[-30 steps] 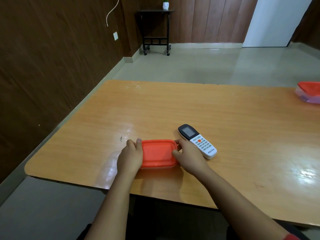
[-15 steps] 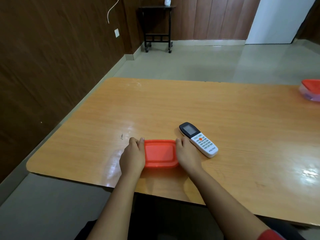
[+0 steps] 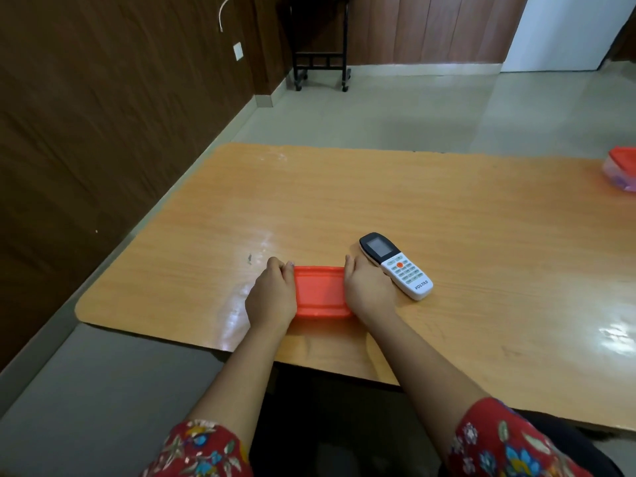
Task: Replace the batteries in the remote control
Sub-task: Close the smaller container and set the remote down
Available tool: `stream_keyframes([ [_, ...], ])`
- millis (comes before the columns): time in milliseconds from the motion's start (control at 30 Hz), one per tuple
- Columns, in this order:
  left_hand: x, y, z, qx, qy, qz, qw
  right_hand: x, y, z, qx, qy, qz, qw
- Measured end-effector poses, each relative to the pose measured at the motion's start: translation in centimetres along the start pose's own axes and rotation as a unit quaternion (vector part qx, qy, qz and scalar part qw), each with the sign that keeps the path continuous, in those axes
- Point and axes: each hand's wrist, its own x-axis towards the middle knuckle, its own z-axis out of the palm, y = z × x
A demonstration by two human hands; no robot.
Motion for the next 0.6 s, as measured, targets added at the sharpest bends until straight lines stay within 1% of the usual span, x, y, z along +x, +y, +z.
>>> stream_keyframes([
  [67, 0.1, 0.0, -0.3, 0.027, 0.001, 0.022, 0.999, -0.1, 0.5, -0.4, 0.054, -0.034, 0.011, 0.998],
  [100, 0.2, -0.2, -0.5, 0.024, 0.002, 0.036, 0.999, -0.2, 0.9, -0.6, 0.100, -0.038, 0.020, 0.994],
  [133, 0.3, -0.6, -0.7, -0.003, -0.013, 0.056, 0.998, -0.4, 1.5, -0.7, 0.162, -0.031, 0.031, 0.986],
  [167, 0.4, -1.0, -1.0, -0.054, -0.050, 0.082, 0.994, -1.0, 2.1, -0.8, 0.225, -0.018, 0.037, 0.974],
  [200, 0.4, -1.4, -1.5, -0.110, -0.110, 0.110, 0.982, -1.8, 2.7, -0.8, 0.272, 0.001, 0.035, 0.962],
  [233, 0.1, -1.9, -1.9, -0.148, -0.185, 0.133, 0.962, -2.9, 3.2, -0.7, 0.294, 0.021, 0.016, 0.956],
  [267, -0.2, -2.4, -2.3, -0.149, -0.253, 0.150, 0.944, -3.7, 3.7, -0.6, 0.283, 0.039, -0.023, 0.958],
  [300, -0.4, -2.8, -2.8, -0.119, -0.300, 0.169, 0.931, -4.5, 4.1, -0.5, 0.255, 0.052, -0.063, 0.964],
  [333, -0.5, -3.2, -3.1, -0.077, -0.321, 0.187, 0.925, -4.9, 4.3, -0.3, 0.232, 0.060, -0.095, 0.966],
  [367, -0.6, -3.5, -3.5, -0.042, -0.318, 0.198, 0.926, -5.1, 4.4, -0.3, 0.219, 0.057, -0.113, 0.968],
  [433, -0.8, -4.0, -4.1, -0.037, -0.264, 0.193, 0.944, -5.2, 4.4, -0.2, 0.203, 0.043, -0.133, 0.969],
  [467, -0.8, -4.4, -4.4, -0.058, -0.216, 0.172, 0.959, -5.2, 4.4, 0.0, 0.182, 0.036, -0.151, 0.971],
  [533, -0.3, -5.7, -4.9, -0.102, -0.090, 0.097, 0.986, -5.2, 4.3, 0.4, 0.096, 0.013, -0.201, 0.975],
  [600, 0.9, -7.9, -5.7, -0.117, 0.023, 0.011, 0.993, -5.1, 4.1, 0.7, 0.001, 0.001, -0.247, 0.969],
])
